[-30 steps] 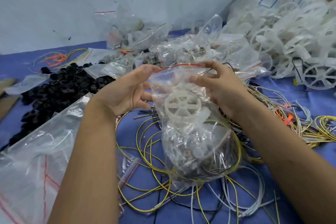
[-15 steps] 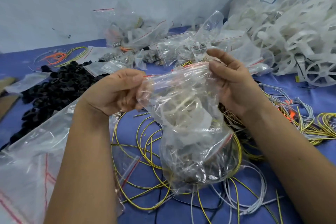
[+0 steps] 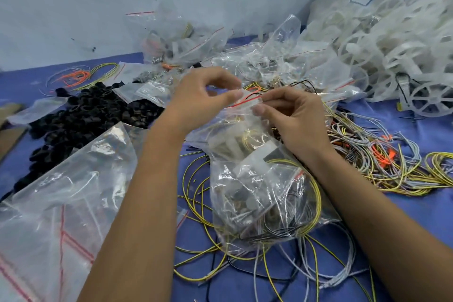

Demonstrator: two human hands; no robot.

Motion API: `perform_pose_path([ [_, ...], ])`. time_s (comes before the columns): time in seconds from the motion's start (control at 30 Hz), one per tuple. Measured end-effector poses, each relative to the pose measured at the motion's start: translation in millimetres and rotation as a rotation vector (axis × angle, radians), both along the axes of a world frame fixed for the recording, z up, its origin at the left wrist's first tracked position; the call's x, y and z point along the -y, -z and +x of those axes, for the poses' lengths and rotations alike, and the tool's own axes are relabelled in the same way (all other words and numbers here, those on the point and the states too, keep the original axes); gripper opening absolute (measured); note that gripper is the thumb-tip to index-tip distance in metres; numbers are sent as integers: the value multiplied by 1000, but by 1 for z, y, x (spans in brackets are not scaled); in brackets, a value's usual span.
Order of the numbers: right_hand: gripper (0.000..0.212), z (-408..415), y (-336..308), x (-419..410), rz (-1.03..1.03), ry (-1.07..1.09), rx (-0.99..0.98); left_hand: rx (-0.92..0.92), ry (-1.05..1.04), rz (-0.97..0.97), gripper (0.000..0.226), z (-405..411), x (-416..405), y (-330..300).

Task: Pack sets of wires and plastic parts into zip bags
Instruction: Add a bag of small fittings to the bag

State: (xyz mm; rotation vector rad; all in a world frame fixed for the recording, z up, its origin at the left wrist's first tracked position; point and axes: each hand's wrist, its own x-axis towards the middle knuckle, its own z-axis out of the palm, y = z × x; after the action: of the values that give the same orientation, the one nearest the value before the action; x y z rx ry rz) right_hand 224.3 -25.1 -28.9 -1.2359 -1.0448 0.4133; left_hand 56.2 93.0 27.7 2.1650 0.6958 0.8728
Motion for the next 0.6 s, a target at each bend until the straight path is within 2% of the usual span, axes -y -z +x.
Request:
perform_pose_path([
  [0.13, 7, 4, 1, 0, 31, -22, 3, -138, 61, 59, 5, 24, 16, 5],
  [0.23, 9, 8, 2, -1, 18, 29, 87, -140, 70, 43, 8, 28, 18, 9],
  [0.4, 2, 9, 4, -1, -7, 47, 86, -146, 62, 34, 8, 26, 14, 7],
  [0.6, 4, 8, 3, 0, 5, 47, 129, -167, 63, 81, 7, 29, 15, 5],
])
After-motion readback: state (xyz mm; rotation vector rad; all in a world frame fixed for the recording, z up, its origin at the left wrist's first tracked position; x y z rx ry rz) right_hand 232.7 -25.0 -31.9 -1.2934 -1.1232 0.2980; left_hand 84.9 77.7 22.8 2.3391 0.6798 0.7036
